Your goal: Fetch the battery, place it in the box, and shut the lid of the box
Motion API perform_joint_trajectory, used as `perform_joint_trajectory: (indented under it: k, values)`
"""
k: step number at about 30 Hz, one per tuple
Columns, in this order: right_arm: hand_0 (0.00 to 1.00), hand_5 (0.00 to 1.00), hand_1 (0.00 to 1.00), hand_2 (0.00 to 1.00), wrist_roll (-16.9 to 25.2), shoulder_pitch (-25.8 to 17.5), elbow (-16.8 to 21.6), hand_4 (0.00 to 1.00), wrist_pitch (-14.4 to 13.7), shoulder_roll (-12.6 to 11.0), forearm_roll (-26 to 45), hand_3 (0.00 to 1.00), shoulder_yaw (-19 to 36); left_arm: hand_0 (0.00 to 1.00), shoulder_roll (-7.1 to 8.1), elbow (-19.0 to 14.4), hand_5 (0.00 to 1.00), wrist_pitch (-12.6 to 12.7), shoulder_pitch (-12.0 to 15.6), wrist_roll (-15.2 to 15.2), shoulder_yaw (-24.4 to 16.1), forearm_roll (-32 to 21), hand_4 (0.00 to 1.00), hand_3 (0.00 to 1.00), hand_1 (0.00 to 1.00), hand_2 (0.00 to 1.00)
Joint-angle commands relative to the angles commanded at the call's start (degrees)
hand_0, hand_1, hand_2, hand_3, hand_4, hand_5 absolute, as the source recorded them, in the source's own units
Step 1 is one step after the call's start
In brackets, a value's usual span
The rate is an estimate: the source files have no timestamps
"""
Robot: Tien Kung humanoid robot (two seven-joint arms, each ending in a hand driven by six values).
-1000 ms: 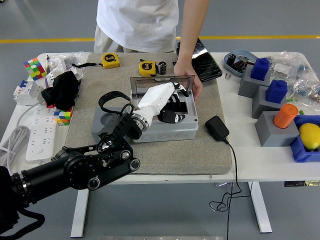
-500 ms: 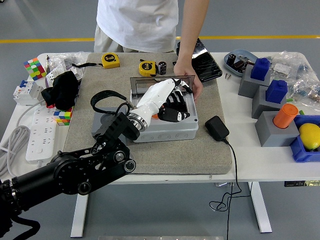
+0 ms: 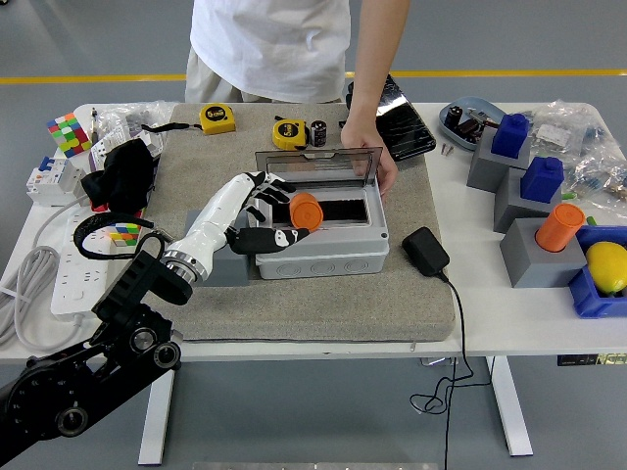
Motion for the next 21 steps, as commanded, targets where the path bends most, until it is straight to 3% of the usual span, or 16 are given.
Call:
perform_joint_trajectory:
  k: [6, 13, 21]
  values:
    - [0.624, 0.561, 0.642, 0.655, 0.1, 0.21, 0.26, 0.998, -0.04, 0.08, -0.36, 0.59, 0.39, 0.487, -0.04, -1.87, 0.443, -1.46, 1.24, 1.89, 0.21, 3.42, 0.916, 0.686, 0.681, 0.657]
    - [0.624, 0.561, 0.642, 0.653, 0.04, -0.05, 0.09, 0.998, 0.01, 0.12, -0.12, 0.59, 0.41, 0.499, 0.11, -1.47, 0.464, -2.06, 0.99, 2.31, 1.97, 2.22, 0.913, 0.684, 0.691, 0.67]
    - [0.624, 0.56, 0.642, 0.653, 0.09, -0.11, 0.18, 0.998, 0.04, 0.19, -0.21, 0.591, 0.49, 0.505, -1.06, 0.06, 0.471, -1.88, -0.26, 2.18, 3.18, 2.19, 0.906, 0.698, 0.696, 0.682]
